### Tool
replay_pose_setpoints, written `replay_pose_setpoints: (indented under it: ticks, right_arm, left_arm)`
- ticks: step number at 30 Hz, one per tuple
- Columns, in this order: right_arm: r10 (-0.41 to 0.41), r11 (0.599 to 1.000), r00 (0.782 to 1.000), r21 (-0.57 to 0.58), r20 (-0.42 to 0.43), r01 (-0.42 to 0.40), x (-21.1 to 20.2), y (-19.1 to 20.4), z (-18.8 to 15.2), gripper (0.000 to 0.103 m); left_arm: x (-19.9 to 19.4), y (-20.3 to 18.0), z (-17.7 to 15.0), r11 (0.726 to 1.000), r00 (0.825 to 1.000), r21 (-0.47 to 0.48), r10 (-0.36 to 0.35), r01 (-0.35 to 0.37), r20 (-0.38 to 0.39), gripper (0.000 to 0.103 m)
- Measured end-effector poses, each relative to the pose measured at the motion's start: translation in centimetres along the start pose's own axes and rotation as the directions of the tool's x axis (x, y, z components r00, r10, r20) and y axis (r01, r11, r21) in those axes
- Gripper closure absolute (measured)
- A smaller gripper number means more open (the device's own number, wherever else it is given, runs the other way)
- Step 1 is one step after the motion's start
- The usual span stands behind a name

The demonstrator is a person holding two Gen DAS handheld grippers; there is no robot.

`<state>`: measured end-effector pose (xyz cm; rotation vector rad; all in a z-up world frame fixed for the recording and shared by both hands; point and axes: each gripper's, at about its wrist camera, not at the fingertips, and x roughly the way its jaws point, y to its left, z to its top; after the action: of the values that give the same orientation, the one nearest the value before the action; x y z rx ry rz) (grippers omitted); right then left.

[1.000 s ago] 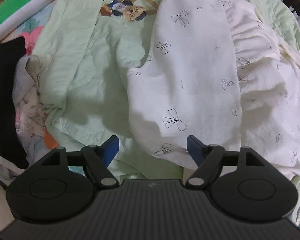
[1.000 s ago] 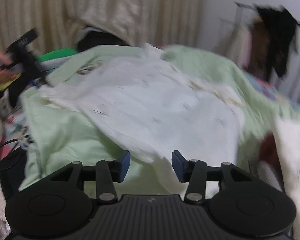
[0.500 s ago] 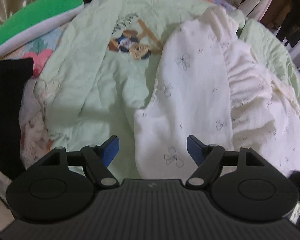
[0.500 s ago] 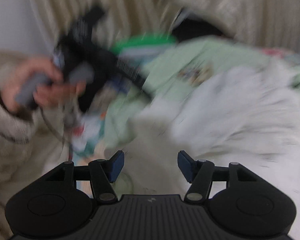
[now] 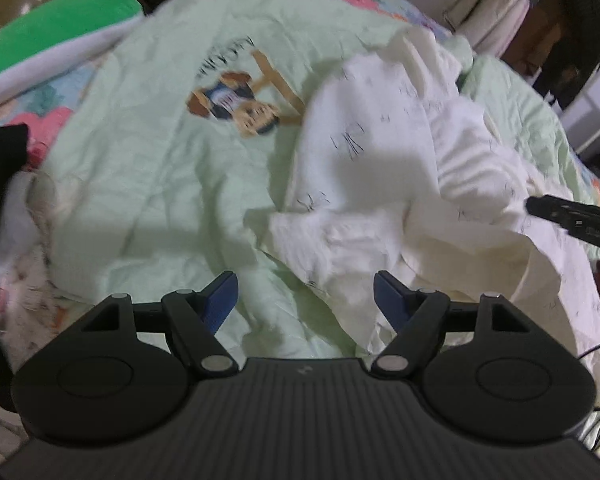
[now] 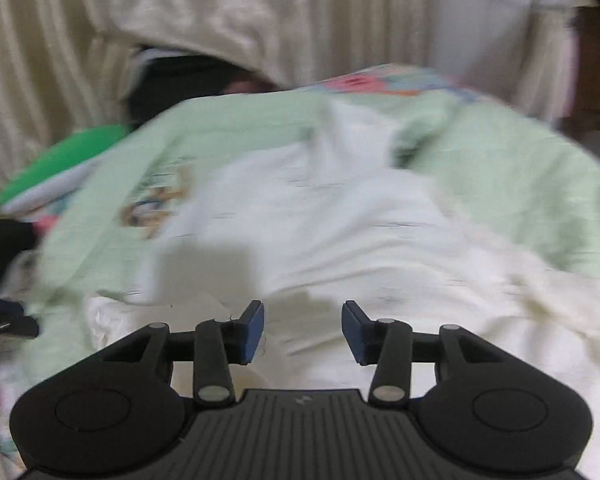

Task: Fold large clothes

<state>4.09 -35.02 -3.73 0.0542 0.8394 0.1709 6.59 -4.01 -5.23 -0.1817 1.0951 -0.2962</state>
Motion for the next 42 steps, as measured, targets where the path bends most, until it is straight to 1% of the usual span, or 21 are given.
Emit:
replay_pose_setpoints:
  ticks: [4, 7, 9, 10, 12, 13, 16, 18, 20, 24, 26, 28, 31, 33, 35, 37, 38, 39, 40, 41, 42]
  right_arm:
    - [0.092, 0.990, 0.995, -0.116, 0.047, -0.086, -2.6, 0.6, -2.7, 0.052]
    - [0.130, 0.935, 0.991, -0.336, 0.033, -0.111, -3.4, 4.0, -4.4, 0.039]
    - [0.115, 0.889, 0.993, -0.445, -0.006, -0.106, -3.1, 5.7, -4.7, 0.039]
    - [0.096, 0.878, 0.995, -0.469, -0.024, -0.096, -2.4, 6.3, -4.6, 0.041]
    - [0.057, 0.878, 0.996, -0.472, -0.069, -0.083, -0.3, 6.9, -4.1, 0.067]
    - [0.055, 0.884, 0.994, -0.458, -0.093, -0.092, 0.5, 6.8, -3.8, 0.101]
    - [0.119, 0.935, 0.992, -0.332, -0.042, -0.126, -0.3, 5.6, -2.4, 0.099]
    - [0.253, 0.961, 0.967, -0.127, 0.031, -0.247, -2.1, 3.0, -1.5, 0.100]
    - [0.363, 0.924, 0.922, 0.073, 0.131, -0.375, -4.0, 0.5, -0.5, 0.099]
    - [0.532, 0.725, 0.801, 0.341, 0.274, -0.599, -5.7, -3.9, -0.5, 0.099]
    - [0.562, 0.672, 0.773, 0.381, 0.296, -0.635, -6.2, -4.7, -0.8, 0.099]
    - [0.563, 0.658, 0.768, 0.396, 0.305, -0.640, -6.9, -5.3, -1.0, 0.099]
    - [0.581, 0.659, 0.759, 0.377, 0.294, -0.650, -7.4, -5.1, -1.5, 0.099]
    - [0.608, 0.641, 0.739, 0.371, 0.289, -0.672, -7.4, -4.7, -1.9, 0.099]
    - [0.635, 0.631, 0.722, 0.356, 0.275, -0.690, -7.0, -4.4, -2.1, 0.099]
    - [0.655, 0.631, 0.711, 0.332, 0.256, -0.701, -6.6, -3.8, -2.3, 0.099]
    - [0.663, 0.632, 0.706, 0.322, 0.247, -0.705, -6.5, -3.6, -2.4, 0.098]
    - [0.671, 0.632, 0.702, 0.310, 0.238, -0.710, -6.7, -3.5, -2.6, 0.098]
    - [0.680, 0.632, 0.697, 0.299, 0.228, -0.714, -6.9, -3.3, -2.8, 0.096]
    - [0.686, 0.633, 0.693, 0.288, 0.222, -0.718, -7.1, -3.2, -3.1, 0.096]
    - [0.689, 0.634, 0.690, 0.278, 0.219, -0.721, -7.5, -3.2, -3.4, 0.096]
  left_arm:
    - [1.4, -0.7, -0.3, 1.000, 0.999, -0.001, -0.003, 0.003, -0.039, 0.028]
    - [1.6, -1.0, -0.4, 1.000, 0.999, 0.017, 0.004, -0.004, -0.042, 0.028]
    - [1.4, -1.4, -0.5, 0.999, 0.999, 0.034, 0.011, -0.010, -0.031, 0.028]
    - [1.2, -1.4, -0.5, 0.999, 1.000, 0.041, 0.014, -0.013, -0.025, 0.028]
    - [1.0, -1.5, -0.5, 0.999, 1.000, 0.050, 0.013, -0.012, -0.014, 0.028]
    - [0.9, -1.5, -0.5, 0.999, 1.000, 0.052, 0.010, -0.010, -0.006, 0.028]
    - [0.4, -1.2, -0.3, 0.999, 0.999, 0.009, -0.035, 0.035, 0.037, 0.028]
    - [0.0, -0.9, -0.1, 0.995, 0.993, -0.043, -0.081, 0.085, 0.089, 0.028]
    - [-0.5, -0.7, 0.0, 0.987, 0.982, -0.087, -0.120, 0.134, 0.143, 0.028]
    - [-2.4, -1.7, -0.4, 0.957, 0.926, -0.061, -0.255, 0.282, 0.280, 0.028]
    - [-3.4, -3.5, -1.2, 0.959, 0.895, 0.077, -0.282, 0.273, 0.345, 0.023]
    - [-4.2, -6.6, -2.7, 0.955, 0.875, 0.262, -0.242, 0.138, 0.420, 0.012]
    - [-3.3, -8.0, -3.1, 0.950, 0.880, 0.298, -0.220, 0.095, 0.420, 0.001]
    - [-2.4, -7.8, -2.7, 0.956, 0.891, 0.258, -0.237, 0.142, 0.387, 0.001]
    - [-0.6, -6.4, -2.0, 0.953, 0.897, 0.118, -0.302, 0.278, 0.324, 0.001]
    - [0.5, -4.8, -1.9, 0.913, 0.867, 0.028, -0.397, 0.408, 0.302, 0.002]
    - [1.1, -3.9, -2.0, 0.866, 0.826, -0.002, -0.476, 0.500, 0.303, 0.011]
    - [1.4, -3.5, -2.2, 0.845, 0.806, -0.006, -0.509, 0.535, 0.302, 0.042]
    - [1.6, -3.3, -2.2, 0.827, 0.790, -0.007, -0.535, 0.563, 0.297, 0.062]
    - [1.7, -3.3, -2.1, 0.820, 0.787, 0.001, -0.549, 0.572, 0.283, 0.094]
    - [1.8, -3.3, -2.0, 0.814, 0.783, 0.010, -0.562, 0.581, 0.267, 0.103]
